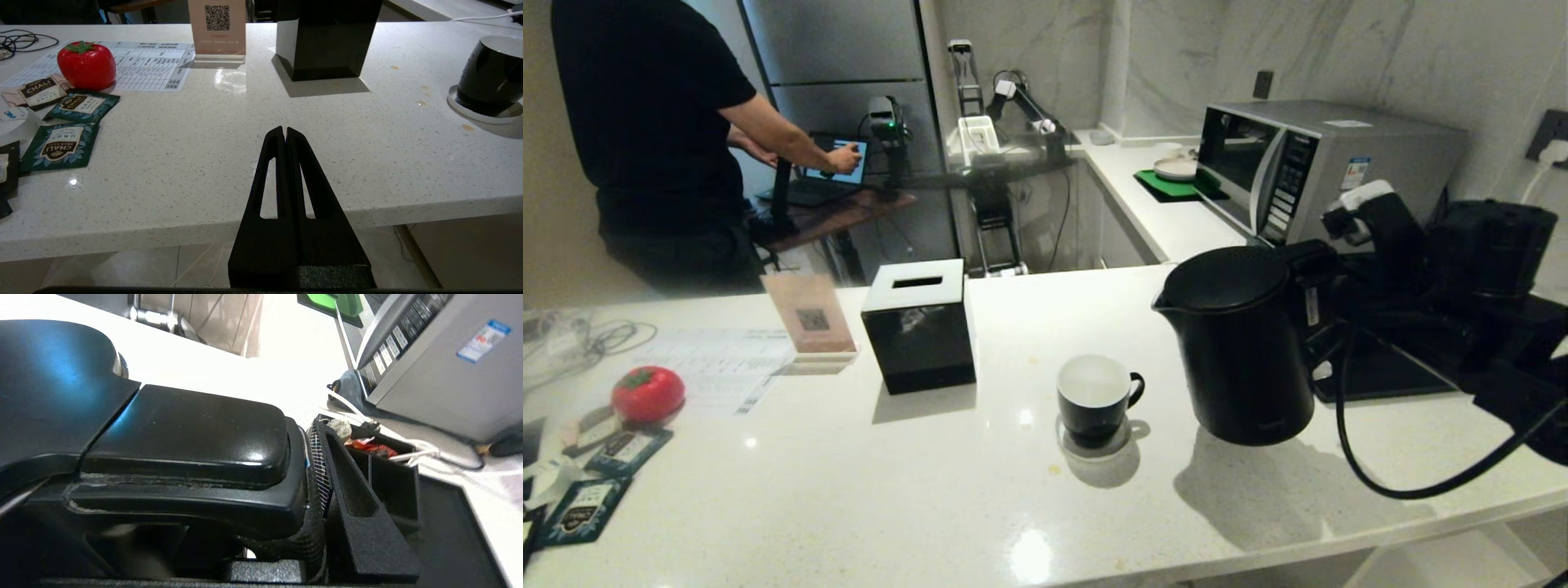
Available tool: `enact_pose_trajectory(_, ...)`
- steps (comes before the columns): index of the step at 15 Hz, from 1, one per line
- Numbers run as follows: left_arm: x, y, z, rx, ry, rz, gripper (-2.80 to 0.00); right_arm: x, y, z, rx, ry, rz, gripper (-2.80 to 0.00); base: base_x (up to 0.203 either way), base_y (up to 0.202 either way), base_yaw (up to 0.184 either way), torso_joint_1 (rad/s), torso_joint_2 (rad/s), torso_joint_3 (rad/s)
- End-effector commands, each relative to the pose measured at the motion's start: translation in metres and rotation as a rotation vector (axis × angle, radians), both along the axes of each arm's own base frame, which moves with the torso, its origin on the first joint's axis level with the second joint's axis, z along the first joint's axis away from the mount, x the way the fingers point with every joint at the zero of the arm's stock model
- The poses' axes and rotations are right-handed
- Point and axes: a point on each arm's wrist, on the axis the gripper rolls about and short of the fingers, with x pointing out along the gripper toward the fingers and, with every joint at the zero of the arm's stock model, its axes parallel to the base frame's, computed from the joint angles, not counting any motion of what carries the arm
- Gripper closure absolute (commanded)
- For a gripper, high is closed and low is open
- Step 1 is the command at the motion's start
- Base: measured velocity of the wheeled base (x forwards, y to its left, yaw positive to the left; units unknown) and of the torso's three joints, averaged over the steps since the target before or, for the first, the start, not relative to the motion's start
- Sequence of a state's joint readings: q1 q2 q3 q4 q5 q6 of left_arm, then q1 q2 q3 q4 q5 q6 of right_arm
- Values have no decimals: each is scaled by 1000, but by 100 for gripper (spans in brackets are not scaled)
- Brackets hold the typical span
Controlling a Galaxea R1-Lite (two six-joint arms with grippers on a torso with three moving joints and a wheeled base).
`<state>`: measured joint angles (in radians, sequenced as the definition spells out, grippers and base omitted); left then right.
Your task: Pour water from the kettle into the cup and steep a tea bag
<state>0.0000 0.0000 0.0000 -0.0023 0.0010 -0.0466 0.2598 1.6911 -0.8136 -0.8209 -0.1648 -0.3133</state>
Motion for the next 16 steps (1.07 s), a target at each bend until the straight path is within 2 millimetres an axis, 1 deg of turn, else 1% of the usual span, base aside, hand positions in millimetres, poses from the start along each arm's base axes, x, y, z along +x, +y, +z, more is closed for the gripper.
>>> enact_pose_trajectory(1, 0, 0, 0, -1, 1, 1, 0, 7, 4, -1, -28, 0, 6, 0, 0, 0, 0, 0, 0, 0)
enact_pose_trajectory(5, 0, 0, 0, -1, 1, 1, 0, 15, 6, 4, -75, 13, 8, 0, 0, 0, 0, 0, 0, 0)
enact_pose_trajectory(7, 0, 0, 0, -1, 1, 1, 0, 19, 8, 5, -92, 21, -19, 0, 0, 0, 0, 0, 0, 0)
enact_pose_trajectory(16, 0, 0, 0, -1, 1, 1, 0, 28, 27, 6, -207, 36, 15, 0, 0, 0, 0, 0, 0, 0)
